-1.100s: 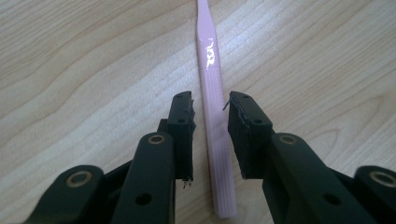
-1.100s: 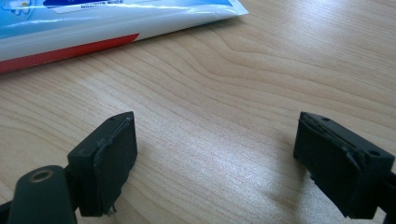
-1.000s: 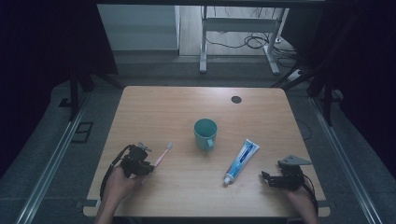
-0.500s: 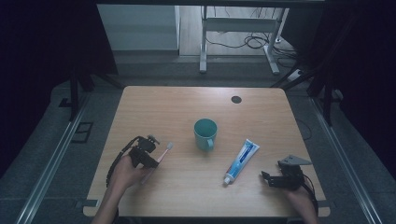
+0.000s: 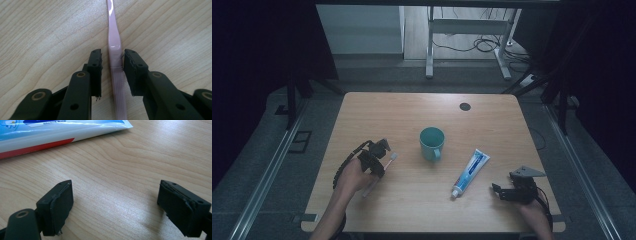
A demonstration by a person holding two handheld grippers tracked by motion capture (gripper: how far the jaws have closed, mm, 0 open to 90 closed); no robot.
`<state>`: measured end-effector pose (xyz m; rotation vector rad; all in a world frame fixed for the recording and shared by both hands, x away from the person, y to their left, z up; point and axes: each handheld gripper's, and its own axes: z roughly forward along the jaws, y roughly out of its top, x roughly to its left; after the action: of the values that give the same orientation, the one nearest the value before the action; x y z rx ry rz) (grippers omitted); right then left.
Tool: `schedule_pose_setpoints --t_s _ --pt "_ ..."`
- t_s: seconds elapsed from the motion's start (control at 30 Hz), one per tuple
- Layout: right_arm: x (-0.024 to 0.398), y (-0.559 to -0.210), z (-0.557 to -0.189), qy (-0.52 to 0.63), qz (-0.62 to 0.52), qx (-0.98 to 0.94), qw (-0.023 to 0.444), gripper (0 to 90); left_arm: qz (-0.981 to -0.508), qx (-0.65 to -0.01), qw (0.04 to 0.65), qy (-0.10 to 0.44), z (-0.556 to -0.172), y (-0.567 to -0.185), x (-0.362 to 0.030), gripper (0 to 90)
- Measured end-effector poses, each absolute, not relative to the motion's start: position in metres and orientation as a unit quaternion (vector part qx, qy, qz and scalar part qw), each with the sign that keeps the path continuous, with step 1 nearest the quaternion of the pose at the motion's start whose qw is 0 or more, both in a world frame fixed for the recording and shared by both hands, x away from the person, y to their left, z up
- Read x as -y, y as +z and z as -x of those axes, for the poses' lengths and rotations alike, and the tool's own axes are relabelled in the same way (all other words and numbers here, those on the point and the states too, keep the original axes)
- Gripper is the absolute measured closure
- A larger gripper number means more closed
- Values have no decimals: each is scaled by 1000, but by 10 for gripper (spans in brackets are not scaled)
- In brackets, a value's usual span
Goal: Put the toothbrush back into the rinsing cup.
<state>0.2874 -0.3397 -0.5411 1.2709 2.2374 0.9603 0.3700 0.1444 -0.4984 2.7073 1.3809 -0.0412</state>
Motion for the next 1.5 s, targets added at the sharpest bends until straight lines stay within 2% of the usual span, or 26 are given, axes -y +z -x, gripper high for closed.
schedule_pose_setpoints --t_s 0.13,0.3,0.5,0.83,1.5 --pt "340 -541 -287 343 -454 -799 196 133 -888 -458 35 -17 -373 -500 -141 703" --pt "340 -541 -287 343 -454 -799 196 132 -888 -459 16 -19 -377 -500 -138 776" --pt "340 -541 -287 343 -454 -799 196 133 -889 -457 17 -22 -379 -499 -139 789" --pt "340 -541 -287 343 -454 -799 196 133 -890 -454 49 -21 -377 -488 -145 790" --pt "340 -541 -287 343 -454 -799 196 132 -891 -431 140 23 -372 -467 -135 790"
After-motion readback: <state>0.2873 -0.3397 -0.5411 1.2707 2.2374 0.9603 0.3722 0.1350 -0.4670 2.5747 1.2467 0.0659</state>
